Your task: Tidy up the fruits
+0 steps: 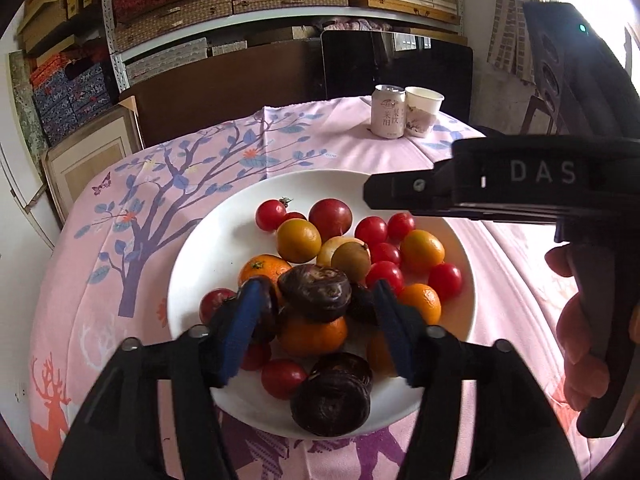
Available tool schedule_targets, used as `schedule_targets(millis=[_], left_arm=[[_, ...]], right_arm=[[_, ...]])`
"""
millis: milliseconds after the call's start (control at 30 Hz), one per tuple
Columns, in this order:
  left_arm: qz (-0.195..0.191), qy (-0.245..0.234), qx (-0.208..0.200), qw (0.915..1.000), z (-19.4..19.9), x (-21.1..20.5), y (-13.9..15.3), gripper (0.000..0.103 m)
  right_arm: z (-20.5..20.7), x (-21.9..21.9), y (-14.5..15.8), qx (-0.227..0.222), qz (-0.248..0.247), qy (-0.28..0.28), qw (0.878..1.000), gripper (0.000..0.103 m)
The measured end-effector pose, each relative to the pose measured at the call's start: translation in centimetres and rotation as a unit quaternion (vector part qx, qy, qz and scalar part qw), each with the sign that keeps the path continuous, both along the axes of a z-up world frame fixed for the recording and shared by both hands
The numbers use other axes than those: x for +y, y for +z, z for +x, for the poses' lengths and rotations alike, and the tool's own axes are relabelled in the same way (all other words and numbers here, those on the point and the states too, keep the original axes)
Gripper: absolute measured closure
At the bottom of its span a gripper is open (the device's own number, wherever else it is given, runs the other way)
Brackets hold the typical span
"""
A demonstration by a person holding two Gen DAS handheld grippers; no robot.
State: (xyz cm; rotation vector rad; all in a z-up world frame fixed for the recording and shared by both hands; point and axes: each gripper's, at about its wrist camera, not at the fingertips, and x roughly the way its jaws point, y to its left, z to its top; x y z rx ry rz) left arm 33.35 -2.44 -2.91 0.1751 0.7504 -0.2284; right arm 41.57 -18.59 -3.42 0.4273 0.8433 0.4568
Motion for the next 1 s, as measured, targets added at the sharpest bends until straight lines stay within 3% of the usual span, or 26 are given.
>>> schedule_targets(millis=[100,233,400,500,567,700,1000], left_arm=[[0.003,0.0,-0.026,0.9997,-2.5,0.6,0.9,0.024],[0.021,-0.003,-0.043,0.9989,-7.6,1.2,0.8,0.005],[0.023,0.0,-0.005,0.9997,-13.7,1.9,-0.8,0.005],[-0.024,-0.004,0.029,0.9993,-16.9,2.7,-1.0,0.005],[-0.039,0.01,0.021,0.999,-19.3,3.0,-0.4,0.005],[-0.043,0.039,-0.005,0.9983,-24.0,3.2,1.0,0.005],[-0.037,0.104,-0.063,0.9918,-32.5,4.2,5.8,0.005]], right_arm=[[-2.0,-1.1,0.0,-0.006,0.002,-0.003,1.0,0.05],[-7.6,-3.2,-0.7,-0.013,-0.009,-0.027,1.0,0.022],[-15.3,-4.6,-2.5,0.002,-0.03,-0.024,0.999,0.003],[-19.3,-5.0,-3.3,0.013,-0.012,-0.012,1.0,0.003],[-21.9,-4.9,-3.1,0.005,-0.022,-0.014,1.0,0.003],[-26.3,-4.5,-1.3,-0.039,-0.072,-0.02,0.996,0.003],[-34.8,-4.9,4.9,-0.122,-0.127,-0.017,0.984,0.003]])
